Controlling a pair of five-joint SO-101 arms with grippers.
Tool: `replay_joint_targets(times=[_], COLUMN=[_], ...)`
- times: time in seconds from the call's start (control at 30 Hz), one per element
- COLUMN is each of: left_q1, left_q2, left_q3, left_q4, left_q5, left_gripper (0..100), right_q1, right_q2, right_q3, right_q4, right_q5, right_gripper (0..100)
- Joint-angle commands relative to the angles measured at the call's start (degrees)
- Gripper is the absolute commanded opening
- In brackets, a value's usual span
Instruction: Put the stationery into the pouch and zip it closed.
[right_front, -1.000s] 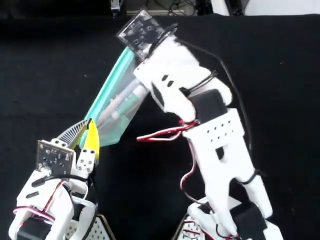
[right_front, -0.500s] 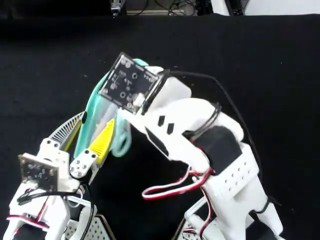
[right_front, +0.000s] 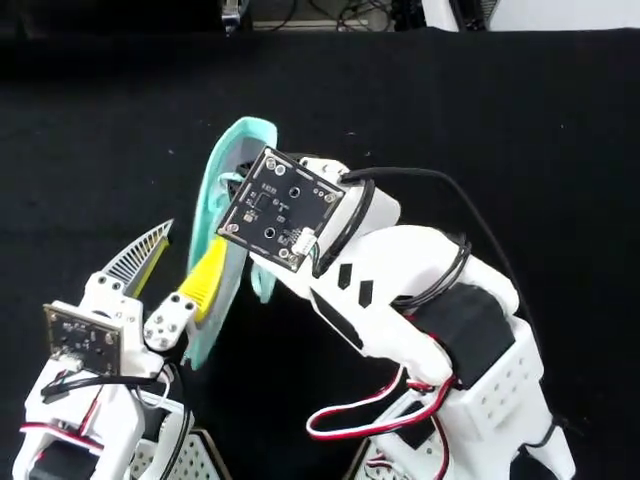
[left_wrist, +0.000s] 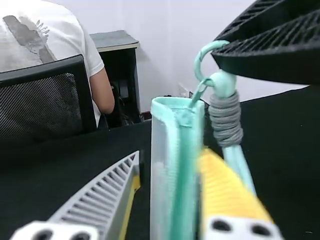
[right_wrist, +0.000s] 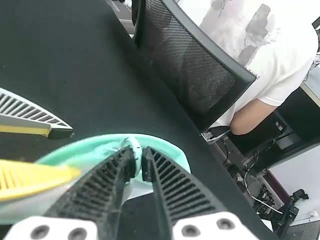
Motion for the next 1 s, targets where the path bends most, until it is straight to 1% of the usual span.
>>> replay_joint_targets(times=[0.0,0.13,0.33,0.47,0.63,0.8,0.97], left_q1=[0.3,0.3,0.4,0.4,0.4,0.5,0.4], left_q2=[0.3,0.4,3.0,6.9,7.3,4.1,0.6], left_q3=[-0.3,-0.3,0.7,1.4,1.5,1.0,1.5], left_q4=[-2.6,-4.7,-7.7,-9.3,-8.9,-3.3,-2.0], left_q5=[0.0,0.1,0.1,0.1,0.1,0.1,0.1], left_gripper=[12,20,19,19,19,19,19], right_q1=[-0.5,-0.6,-5.4,-5.8,-5.6,-5.5,-5.5], right_q2=[-1.5,-1.4,-1.4,-1.5,-1.5,-1.5,-1.4], right_q3=[-0.7,-0.7,-0.7,-0.7,-0.7,-0.8,-0.7], right_q4=[0.2,0.3,2.9,2.9,2.6,2.5,2.0], right_q5=[-0.3,-0.4,-0.1,-0.2,0.0,0.0,0.0], right_gripper=[1.2,1.2,1.2,1.2,1.2,1.2,1.2])
